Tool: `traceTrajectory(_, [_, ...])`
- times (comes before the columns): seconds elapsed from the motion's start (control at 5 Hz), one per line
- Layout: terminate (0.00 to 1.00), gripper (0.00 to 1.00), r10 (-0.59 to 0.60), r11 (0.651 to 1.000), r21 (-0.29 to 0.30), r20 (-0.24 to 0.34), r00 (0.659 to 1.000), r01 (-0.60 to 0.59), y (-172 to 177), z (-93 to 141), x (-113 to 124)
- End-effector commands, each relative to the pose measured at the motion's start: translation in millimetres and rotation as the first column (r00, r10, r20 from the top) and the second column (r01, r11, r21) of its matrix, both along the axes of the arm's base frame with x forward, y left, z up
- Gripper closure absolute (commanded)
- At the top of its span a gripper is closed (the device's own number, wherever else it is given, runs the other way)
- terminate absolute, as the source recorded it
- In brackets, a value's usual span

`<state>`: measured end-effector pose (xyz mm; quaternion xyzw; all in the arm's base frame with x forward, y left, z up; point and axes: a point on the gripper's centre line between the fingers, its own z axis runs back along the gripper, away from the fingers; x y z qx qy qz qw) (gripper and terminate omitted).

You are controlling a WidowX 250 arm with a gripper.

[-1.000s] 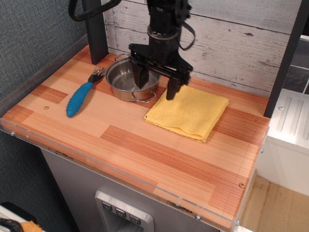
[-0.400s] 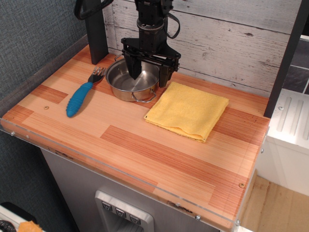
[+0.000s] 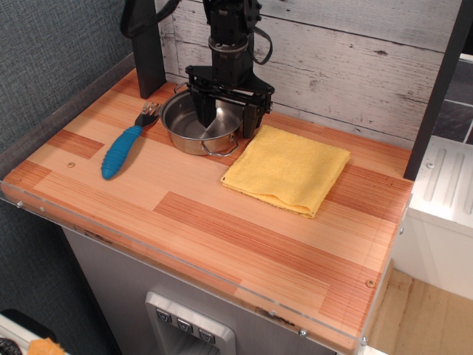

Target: Place the silver pan on the yellow rag.

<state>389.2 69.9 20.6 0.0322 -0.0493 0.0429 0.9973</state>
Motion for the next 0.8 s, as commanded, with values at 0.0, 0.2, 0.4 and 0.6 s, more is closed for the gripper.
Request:
traceTrajectory(0.0, [0.0,0.0,0.013,1.0,0.001,0.037,0.999,-0.013,8.1,12.3,6.3])
traceTrajectory(0.2, [0.0,1.0,-0.024,1.0,0.001,0.055,0.998,0.024,6.9,13.0,5.9])
traceTrajectory(0.4, [0.0,1.0,-0.011,1.0,0.007,0.068,0.998,0.01,7.0,13.2,4.2])
traceTrajectory(0.6, [0.0,1.0,-0.024,1.0,0.01,0.076,0.997,0.024,6.6,15.2,3.3])
